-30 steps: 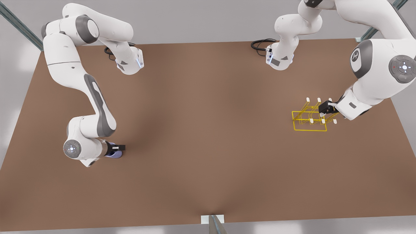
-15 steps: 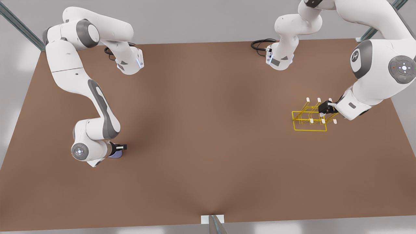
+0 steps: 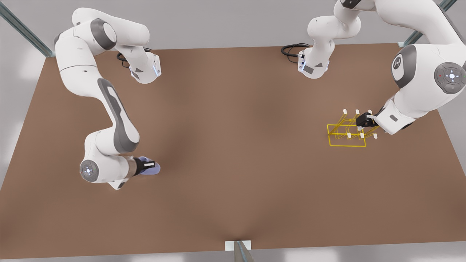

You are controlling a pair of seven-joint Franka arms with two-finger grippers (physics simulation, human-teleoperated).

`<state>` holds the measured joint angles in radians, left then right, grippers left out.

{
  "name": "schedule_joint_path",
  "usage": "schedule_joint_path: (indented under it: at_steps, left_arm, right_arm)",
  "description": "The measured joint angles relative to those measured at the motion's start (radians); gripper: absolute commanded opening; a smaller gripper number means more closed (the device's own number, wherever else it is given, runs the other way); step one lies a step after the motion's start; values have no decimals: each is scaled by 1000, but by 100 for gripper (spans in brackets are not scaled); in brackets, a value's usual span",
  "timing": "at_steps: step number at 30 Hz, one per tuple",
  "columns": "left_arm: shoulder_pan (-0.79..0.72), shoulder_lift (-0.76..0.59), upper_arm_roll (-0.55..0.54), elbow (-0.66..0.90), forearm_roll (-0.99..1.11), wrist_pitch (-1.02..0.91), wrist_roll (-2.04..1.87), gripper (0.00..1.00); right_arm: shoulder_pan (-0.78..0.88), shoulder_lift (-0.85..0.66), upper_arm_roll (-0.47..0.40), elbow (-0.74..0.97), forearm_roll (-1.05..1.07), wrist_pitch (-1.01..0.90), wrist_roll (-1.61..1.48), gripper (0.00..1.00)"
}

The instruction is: Place the cup on the cup holder

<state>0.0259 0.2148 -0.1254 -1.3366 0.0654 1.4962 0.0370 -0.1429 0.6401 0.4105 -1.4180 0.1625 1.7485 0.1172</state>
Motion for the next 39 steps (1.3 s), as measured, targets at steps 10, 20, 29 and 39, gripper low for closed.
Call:
schedule_joint_path:
  at_steps: [10, 20, 29, 39]
  left_arm:
    - [0, 4, 0, 0, 0, 0, 0, 100]
    - [0, 6, 0, 0, 0, 0, 0, 100]
    - [0, 6, 0, 1, 0, 1, 1, 100]
    - [-1, 7, 0, 1, 0, 2, 1, 100]
  right_arm:
    - [460, 598, 5, 540, 844, -111, -100, 21]
    - [609, 742, -13, 668, 1079, 36, -307, 21]
    - [650, 764, -92, 668, 1092, 121, -458, 66]
    - [625, 738, -199, 646, 1086, 129, -562, 100]
